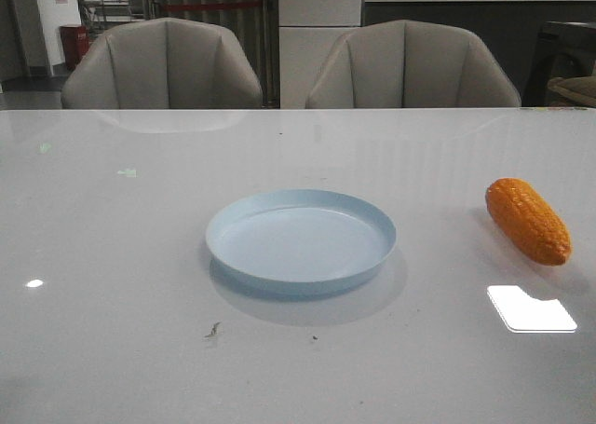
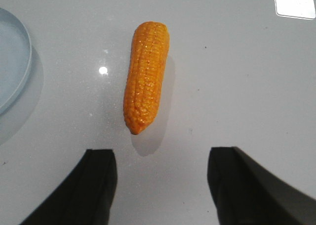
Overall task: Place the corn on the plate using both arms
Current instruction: 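Lift the left gripper away from the plate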
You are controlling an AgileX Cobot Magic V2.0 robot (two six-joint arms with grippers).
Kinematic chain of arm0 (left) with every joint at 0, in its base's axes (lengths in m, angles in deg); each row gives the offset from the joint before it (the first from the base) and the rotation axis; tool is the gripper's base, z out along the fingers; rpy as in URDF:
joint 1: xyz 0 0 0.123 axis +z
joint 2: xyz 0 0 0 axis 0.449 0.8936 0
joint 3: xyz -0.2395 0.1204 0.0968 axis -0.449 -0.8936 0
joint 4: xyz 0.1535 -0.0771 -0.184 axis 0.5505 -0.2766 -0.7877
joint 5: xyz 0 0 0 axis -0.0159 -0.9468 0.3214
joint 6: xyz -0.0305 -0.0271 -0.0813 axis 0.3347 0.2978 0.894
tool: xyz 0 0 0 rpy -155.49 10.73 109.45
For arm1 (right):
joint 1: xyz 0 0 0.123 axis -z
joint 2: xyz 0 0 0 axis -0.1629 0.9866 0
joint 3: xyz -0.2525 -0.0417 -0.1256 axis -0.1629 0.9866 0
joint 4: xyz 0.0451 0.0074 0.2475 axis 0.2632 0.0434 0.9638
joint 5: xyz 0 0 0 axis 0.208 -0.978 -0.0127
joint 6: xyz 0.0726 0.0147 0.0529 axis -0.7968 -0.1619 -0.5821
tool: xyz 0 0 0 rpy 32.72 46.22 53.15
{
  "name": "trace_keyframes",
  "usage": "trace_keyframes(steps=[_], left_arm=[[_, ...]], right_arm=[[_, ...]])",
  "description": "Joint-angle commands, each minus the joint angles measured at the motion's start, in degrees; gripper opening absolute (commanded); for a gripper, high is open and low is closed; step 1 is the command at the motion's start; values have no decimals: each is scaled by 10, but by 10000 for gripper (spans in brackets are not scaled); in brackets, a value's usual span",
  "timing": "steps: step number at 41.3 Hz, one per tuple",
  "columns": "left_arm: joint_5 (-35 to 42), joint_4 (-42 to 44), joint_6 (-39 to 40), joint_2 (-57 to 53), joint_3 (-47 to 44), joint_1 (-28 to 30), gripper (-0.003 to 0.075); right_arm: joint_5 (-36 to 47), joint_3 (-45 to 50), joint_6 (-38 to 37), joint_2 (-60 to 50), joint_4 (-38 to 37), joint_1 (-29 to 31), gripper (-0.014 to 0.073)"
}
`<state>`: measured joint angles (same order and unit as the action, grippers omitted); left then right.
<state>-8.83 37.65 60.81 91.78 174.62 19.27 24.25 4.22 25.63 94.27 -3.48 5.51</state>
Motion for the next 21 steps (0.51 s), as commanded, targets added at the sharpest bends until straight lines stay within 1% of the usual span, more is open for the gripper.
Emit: trace_keyframes(steps=[1,4,7,15,16,18,21], left_arm=[[90,10,7,-71,-76,34,201],[160,-15,7,-118,-203,66,201],[218,-42,7,-165,-319,84,201],[390,-57,7,-311,-620,94,201],[398,-57,7,-320,-638,94,201],[425,-58,7,-356,-707,94,201],[442,-59,7,-392,-782,94,201]], right_arm=[[34,-20,1,-6,2,0,512],[34,-20,1,-6,2,0,512],[34,-20,1,-6,2,0,512],[15,-20,1,-6,12,0,512],[10,-20,1,-6,15,0,512],[-3,-20,1,-6,17,0,512],[-23,-25,1,-6,17,0,512]])
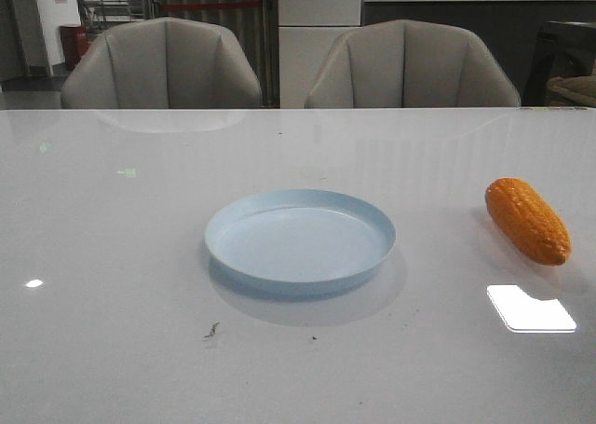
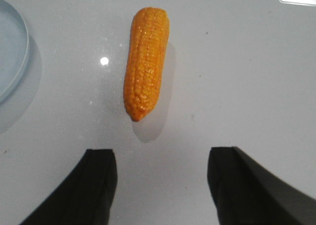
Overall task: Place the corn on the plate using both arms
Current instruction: 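Lift the left gripper away from the plate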
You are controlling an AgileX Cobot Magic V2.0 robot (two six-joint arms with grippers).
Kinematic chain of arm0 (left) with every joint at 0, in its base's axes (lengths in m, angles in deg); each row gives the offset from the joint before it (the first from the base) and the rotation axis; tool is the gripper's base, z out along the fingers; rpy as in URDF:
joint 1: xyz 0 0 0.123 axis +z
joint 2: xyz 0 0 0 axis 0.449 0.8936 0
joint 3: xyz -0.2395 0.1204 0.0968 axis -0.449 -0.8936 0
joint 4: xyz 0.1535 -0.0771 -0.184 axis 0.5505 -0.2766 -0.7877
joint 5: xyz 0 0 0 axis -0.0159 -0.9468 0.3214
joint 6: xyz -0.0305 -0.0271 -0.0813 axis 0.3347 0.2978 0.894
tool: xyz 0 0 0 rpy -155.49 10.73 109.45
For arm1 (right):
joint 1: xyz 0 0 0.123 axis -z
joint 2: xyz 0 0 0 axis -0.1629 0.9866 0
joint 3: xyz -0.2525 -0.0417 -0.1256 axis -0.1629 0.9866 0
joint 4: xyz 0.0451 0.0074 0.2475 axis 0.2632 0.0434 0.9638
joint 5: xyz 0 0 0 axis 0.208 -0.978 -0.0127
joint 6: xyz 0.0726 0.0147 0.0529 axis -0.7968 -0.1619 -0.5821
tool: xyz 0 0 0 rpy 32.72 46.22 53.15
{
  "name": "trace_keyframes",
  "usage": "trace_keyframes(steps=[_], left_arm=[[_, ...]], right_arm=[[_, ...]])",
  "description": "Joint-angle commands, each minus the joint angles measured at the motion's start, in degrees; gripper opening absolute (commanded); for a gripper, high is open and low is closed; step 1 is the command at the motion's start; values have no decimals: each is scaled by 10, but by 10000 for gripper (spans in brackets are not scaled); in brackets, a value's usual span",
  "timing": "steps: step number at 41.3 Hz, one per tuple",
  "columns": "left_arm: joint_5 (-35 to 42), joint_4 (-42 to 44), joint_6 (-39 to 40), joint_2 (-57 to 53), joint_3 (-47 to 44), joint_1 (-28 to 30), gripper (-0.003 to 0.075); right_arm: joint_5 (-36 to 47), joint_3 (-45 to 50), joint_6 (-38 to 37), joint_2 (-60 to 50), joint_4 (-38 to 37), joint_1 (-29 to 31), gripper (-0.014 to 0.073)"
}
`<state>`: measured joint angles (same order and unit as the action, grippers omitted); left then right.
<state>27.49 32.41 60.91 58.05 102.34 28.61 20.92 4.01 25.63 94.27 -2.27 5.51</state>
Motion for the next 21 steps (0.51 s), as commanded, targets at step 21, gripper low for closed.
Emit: trace_keyframes(steps=[21], left_arm=[[48,-57,6,-119,-235,0,201]], right_arm=[[-164,-318,1,163,4,0,512]])
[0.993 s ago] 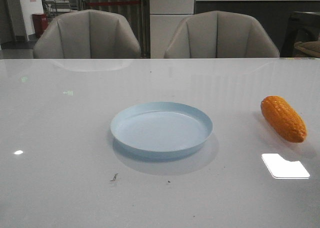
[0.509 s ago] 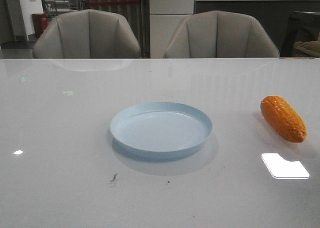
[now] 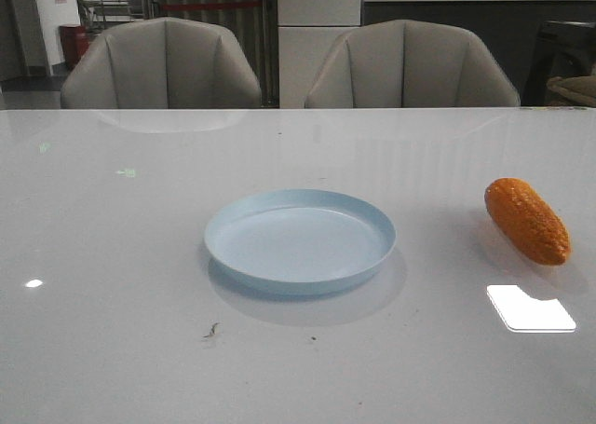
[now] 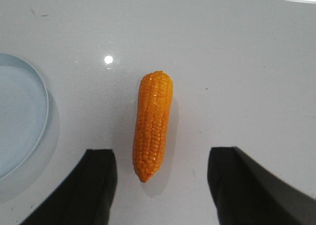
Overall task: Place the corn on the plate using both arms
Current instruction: 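Lift the left gripper away from the plate, then lower the right gripper onto the orange corn cob and grasp it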
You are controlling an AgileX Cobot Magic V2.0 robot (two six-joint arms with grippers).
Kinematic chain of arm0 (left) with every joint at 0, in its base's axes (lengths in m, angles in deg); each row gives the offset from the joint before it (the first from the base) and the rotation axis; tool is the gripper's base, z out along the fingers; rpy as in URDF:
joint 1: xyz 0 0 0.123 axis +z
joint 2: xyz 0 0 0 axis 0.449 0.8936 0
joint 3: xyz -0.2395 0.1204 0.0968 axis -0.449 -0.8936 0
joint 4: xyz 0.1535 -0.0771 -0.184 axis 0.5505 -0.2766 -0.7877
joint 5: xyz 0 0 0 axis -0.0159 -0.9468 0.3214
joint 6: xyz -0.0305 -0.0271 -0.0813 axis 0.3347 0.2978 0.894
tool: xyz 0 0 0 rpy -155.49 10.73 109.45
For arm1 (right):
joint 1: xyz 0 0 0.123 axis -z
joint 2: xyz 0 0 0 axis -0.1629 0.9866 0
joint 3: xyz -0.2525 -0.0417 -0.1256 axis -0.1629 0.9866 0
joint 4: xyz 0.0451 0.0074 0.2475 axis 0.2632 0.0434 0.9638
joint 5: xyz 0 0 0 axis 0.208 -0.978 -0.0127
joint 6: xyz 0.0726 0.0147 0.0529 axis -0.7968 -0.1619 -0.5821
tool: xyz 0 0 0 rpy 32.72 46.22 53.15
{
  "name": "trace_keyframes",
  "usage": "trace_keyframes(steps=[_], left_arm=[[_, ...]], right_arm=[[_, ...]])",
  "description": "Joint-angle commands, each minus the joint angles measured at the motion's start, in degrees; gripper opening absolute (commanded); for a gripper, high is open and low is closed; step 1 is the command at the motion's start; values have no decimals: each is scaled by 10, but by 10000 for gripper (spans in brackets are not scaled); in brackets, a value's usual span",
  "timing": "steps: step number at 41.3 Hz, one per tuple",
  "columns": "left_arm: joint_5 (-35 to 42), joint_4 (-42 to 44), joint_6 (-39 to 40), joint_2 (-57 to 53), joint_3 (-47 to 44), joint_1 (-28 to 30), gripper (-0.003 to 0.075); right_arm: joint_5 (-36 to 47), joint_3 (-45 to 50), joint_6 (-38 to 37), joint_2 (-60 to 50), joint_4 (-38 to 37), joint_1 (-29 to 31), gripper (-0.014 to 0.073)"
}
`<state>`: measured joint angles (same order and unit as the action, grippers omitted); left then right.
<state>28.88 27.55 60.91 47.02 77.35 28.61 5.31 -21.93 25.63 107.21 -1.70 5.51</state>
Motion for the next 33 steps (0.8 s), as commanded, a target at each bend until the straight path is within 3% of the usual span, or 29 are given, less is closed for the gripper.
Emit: trace_keyframes(steps=[1,14,33], left_arm=[[35,-9,6,-9,15,0,201],[60,-9,6,-9,15,0,202],[76,-8,6,-9,15,0,202]], right_arm=[[-18,-80,1,53,-2,0,512],[-78,-199,1,233,-2,0,512],[-94,-209,1,333,-1,0,512]])
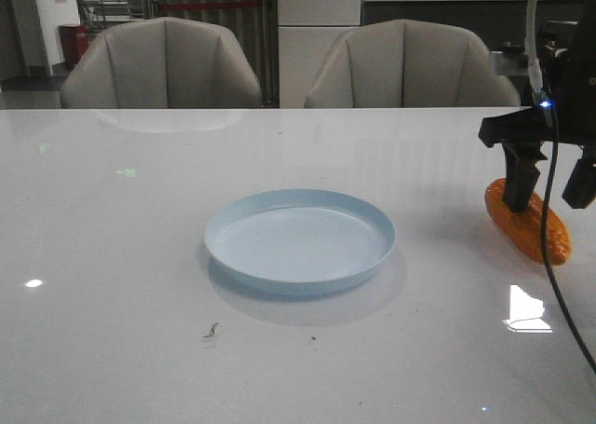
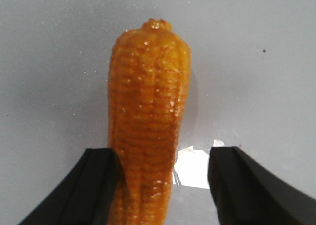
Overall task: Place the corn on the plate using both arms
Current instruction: 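Lower the right gripper onto the orange corn cob and grasp it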
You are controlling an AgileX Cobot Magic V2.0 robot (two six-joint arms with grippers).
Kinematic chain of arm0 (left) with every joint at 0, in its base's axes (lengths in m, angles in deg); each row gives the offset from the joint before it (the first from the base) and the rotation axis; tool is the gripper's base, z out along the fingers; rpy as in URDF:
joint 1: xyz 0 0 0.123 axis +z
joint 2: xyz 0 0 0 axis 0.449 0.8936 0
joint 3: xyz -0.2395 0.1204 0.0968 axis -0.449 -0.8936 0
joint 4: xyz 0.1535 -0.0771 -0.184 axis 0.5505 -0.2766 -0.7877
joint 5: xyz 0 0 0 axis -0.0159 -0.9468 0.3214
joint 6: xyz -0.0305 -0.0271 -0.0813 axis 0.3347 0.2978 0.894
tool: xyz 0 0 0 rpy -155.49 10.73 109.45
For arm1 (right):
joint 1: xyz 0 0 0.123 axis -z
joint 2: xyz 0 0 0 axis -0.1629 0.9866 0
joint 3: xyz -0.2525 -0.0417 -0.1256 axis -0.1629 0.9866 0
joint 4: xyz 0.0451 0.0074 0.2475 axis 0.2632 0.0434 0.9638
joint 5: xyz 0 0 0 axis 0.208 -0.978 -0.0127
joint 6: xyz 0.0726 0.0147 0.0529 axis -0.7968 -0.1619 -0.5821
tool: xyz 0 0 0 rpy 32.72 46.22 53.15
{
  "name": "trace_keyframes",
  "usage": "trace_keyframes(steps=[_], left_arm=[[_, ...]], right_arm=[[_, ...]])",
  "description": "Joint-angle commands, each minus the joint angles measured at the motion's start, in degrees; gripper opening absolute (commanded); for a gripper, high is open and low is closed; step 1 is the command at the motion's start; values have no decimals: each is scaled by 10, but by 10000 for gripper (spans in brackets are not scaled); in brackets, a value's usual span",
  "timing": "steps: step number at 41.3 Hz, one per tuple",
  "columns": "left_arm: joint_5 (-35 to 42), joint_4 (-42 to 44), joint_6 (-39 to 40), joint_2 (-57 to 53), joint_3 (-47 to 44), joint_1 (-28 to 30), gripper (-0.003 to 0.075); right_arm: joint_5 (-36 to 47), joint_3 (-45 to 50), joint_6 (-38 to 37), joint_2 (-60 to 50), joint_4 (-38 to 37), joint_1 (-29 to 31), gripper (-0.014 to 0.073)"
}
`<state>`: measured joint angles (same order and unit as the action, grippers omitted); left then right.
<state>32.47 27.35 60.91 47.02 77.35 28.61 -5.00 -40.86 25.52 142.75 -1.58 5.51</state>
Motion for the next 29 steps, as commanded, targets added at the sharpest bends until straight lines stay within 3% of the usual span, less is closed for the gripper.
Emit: trace_keyframes(steps=[1,13,23,29], left_arm=[[40,-6,6,-9,15,0,202],[40,-6,6,-9,15,0,202],[40,-6,6,-9,15,0,202],[40,-6,6,-9,15,0,202]], right_arm=[[10,-20,2,-20,-3,0,512],[8,-19,2,7,-3,0,506],[9,-19,18,7,-3,0,290],[-6,-32,83,4,-3,0,275]])
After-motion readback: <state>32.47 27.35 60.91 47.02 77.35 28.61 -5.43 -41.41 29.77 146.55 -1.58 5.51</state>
